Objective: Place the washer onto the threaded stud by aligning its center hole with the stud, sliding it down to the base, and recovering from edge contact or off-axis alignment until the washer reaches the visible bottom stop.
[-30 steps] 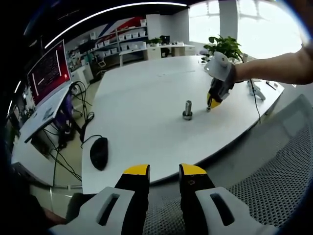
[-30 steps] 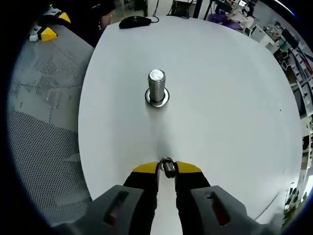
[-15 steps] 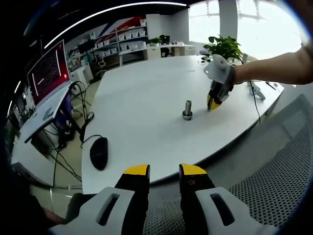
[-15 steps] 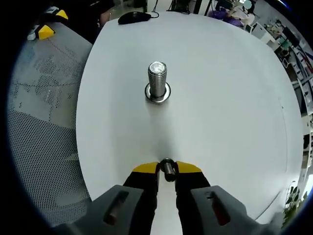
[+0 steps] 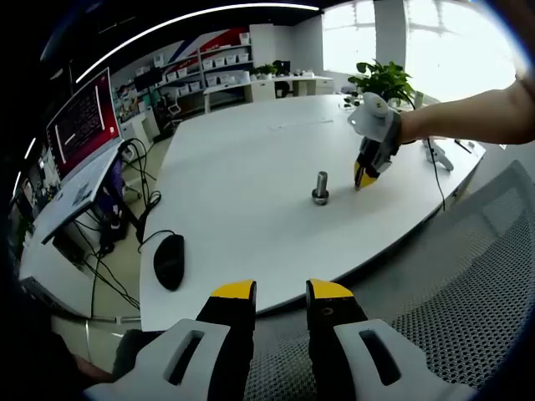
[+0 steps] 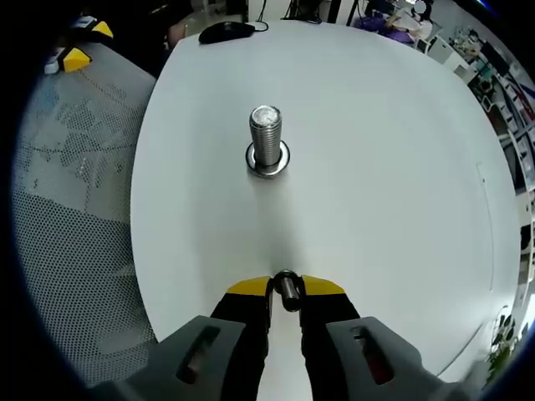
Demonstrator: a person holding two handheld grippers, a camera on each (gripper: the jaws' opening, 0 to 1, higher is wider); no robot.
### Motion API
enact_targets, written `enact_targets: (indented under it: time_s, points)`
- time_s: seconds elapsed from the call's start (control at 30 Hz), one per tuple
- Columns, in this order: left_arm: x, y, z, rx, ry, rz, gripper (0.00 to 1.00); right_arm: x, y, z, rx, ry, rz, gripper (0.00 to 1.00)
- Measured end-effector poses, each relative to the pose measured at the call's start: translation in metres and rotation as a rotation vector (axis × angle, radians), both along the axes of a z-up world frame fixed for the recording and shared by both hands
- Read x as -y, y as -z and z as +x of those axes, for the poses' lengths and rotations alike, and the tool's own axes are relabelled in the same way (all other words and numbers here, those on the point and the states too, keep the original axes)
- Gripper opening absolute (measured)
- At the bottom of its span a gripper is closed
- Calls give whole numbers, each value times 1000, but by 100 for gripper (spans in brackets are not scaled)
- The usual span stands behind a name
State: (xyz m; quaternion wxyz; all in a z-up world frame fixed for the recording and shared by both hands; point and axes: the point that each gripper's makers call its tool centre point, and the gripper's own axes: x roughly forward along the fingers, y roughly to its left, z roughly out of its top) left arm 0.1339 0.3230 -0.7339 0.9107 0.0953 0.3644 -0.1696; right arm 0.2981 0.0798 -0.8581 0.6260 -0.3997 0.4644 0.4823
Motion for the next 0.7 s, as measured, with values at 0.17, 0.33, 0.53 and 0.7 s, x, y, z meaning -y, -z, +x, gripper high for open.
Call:
enact_targets:
  time_s: [0.17, 0.33, 0.53, 0.7]
  points:
    - [0, 0, 0, 0, 0, 0, 22, -2, -3, 1, -15, 22, 32, 16]
    - [0, 0, 0, 0, 0, 0, 22, 3, 1, 4, -16, 18, 17, 17]
    - [0, 0, 0, 1, 0, -1, 22, 4, 5, 1, -20, 14, 8, 16]
    - [0, 0, 0, 2, -1, -1, 22, 1, 3, -2, -21, 29, 19, 16]
